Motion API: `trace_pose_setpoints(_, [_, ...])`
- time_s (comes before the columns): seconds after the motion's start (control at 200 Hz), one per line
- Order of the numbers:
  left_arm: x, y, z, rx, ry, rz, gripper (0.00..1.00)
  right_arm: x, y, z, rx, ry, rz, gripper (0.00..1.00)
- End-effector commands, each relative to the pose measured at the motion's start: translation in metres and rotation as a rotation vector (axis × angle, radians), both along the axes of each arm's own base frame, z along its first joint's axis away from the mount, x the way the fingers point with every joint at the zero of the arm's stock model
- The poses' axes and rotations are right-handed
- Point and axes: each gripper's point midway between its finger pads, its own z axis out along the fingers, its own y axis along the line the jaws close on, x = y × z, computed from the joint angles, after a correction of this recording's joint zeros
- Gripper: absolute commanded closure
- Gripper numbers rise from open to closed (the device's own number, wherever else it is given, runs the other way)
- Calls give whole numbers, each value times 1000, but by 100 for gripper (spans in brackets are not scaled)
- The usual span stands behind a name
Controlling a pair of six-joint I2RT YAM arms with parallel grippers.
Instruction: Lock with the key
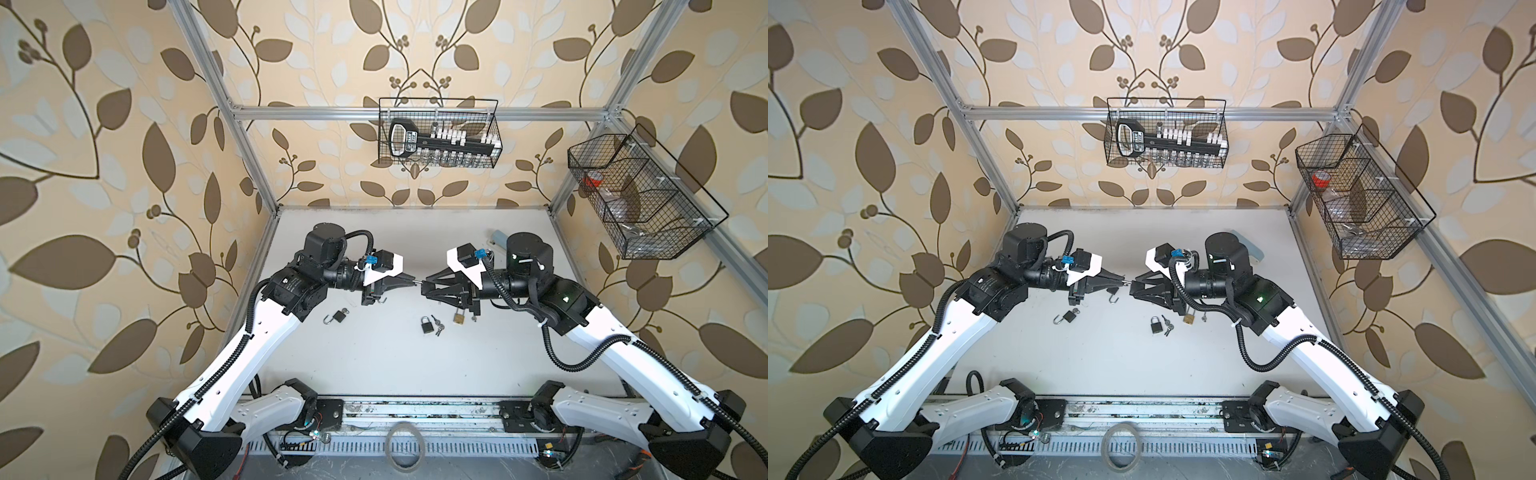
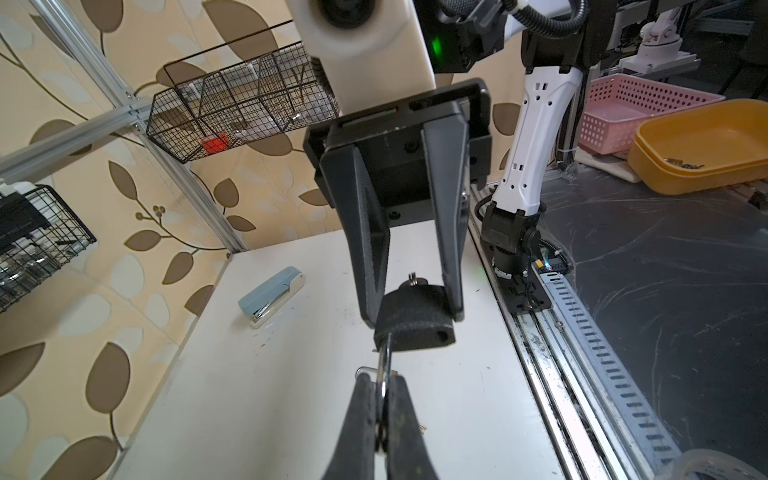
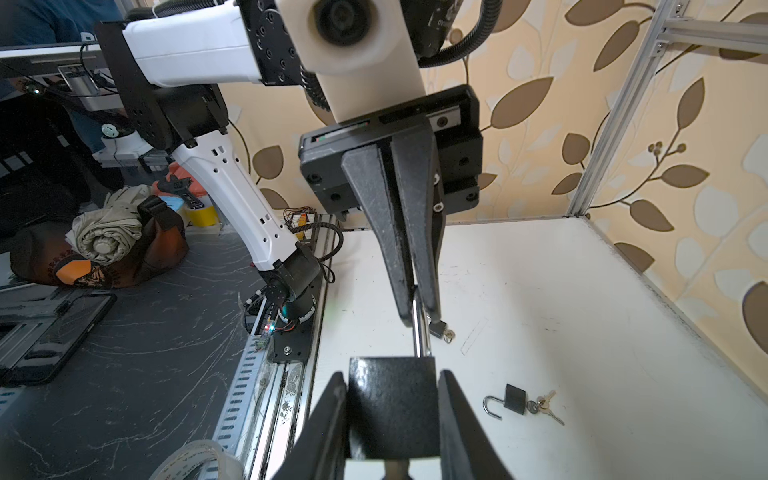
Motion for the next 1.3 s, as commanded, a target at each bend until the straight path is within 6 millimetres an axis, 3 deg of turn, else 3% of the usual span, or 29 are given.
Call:
trace_pose_setpoints(0.0, [-11, -1, 23, -52, 22, -24, 100, 13, -4, 18, 31, -101, -66, 100])
trace_pose_setpoints(0.02, [-12, -2, 24, -57, 35, -28, 100, 15, -4, 18, 31, -106, -75, 98])
trace_pose_setpoints(0.08, [-16, -2, 29, -74, 57, -44, 100, 19, -5, 23, 39, -128, -102, 57])
trace_pose_setpoints(0.115, [-17, -2, 31, -85, 67, -43, 100, 20, -7, 28, 48, -143, -112, 40])
trace_pose_setpoints(0.15, [-17, -1, 33, -96, 73, -37, 100, 18, -9, 34, 63, -166, -122, 31])
trace_pose_setpoints(0.2, [-18, 0, 37, -113, 75, -21, 100, 17, -15, 44, 98, -200, -149, 28])
trace_pose_setpoints(0.34, [-18, 5, 46, -179, 73, 29, 100, 10, -31, 60, 202, -222, -221, 28])
trace_pose_setpoints(0.595, [-32, 9, 62, -259, 60, -8, 100, -25, -21, 53, 211, -144, -12, 38])
trace_pose_setpoints(0.875, [-39, 10, 73, -307, 72, -44, 100, -17, -10, 46, 217, -108, 13, 43])
trace_pose_setpoints(1.075, [-42, 11, 70, -301, 78, -54, 100, -17, -8, 46, 226, -92, 25, 62])
trace_pose_setpoints(1.295, [-42, 11, 69, -300, 80, -50, 100, -19, -7, 45, 228, -84, 42, 67])
